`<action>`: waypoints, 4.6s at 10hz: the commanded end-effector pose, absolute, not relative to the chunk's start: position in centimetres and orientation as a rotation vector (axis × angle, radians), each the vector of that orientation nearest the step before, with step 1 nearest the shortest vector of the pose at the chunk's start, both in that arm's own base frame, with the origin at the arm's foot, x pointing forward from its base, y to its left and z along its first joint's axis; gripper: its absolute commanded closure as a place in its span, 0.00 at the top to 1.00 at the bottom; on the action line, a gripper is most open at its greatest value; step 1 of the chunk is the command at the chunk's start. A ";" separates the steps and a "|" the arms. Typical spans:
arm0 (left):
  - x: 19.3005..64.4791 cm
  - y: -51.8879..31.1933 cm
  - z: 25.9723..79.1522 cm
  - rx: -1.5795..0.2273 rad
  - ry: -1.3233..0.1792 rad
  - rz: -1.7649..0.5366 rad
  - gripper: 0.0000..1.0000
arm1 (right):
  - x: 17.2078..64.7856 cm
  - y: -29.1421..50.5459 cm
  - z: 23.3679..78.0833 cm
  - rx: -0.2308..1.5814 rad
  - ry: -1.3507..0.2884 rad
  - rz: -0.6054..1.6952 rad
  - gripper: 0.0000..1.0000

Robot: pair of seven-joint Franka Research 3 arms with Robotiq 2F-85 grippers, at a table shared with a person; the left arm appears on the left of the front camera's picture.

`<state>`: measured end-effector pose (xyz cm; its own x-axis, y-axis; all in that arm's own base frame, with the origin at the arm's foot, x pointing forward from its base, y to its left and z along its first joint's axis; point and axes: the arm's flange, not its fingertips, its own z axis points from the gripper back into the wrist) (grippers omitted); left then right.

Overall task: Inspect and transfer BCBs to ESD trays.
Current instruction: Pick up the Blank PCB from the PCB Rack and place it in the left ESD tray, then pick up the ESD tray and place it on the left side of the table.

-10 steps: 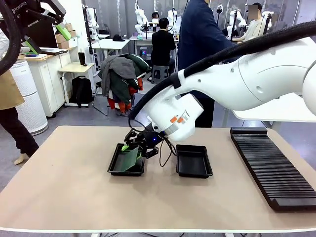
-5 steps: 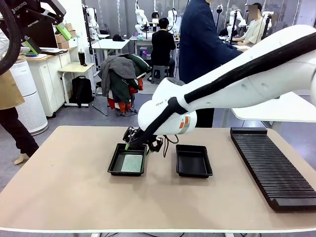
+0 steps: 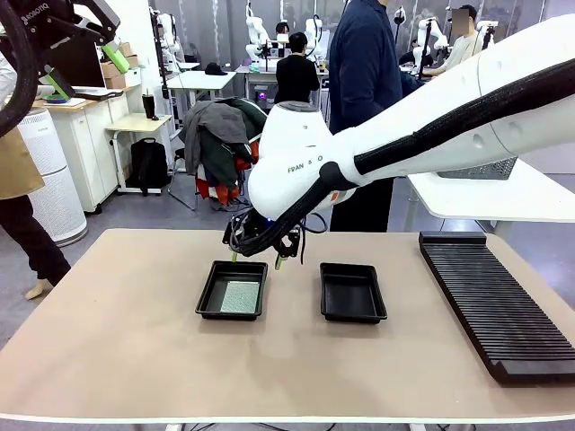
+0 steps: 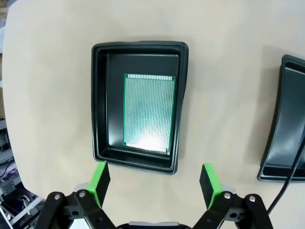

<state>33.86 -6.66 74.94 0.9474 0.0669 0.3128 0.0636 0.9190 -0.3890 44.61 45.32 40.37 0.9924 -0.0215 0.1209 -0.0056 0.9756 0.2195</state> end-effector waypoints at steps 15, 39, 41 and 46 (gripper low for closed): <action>33.9 -6.6 74.8 -0.409 -0.327 0.004 1.00 | 44.5 45.2 40.6 0.186 -0.099 -0.006 1.00; 46.8 -19.7 39.7 -0.072 -0.158 -0.056 1.00 | 39.6 17.3 48.6 1.006 -0.019 -0.124 1.00; 48.1 -19.9 37.4 -0.041 -0.191 -0.058 1.00 | 40.6 18.9 49.3 0.993 -0.044 -0.171 1.00; 49.9 -19.9 31.1 -0.065 -0.166 -0.044 1.00 | 40.6 18.9 49.3 0.993 -0.044 -0.171 1.00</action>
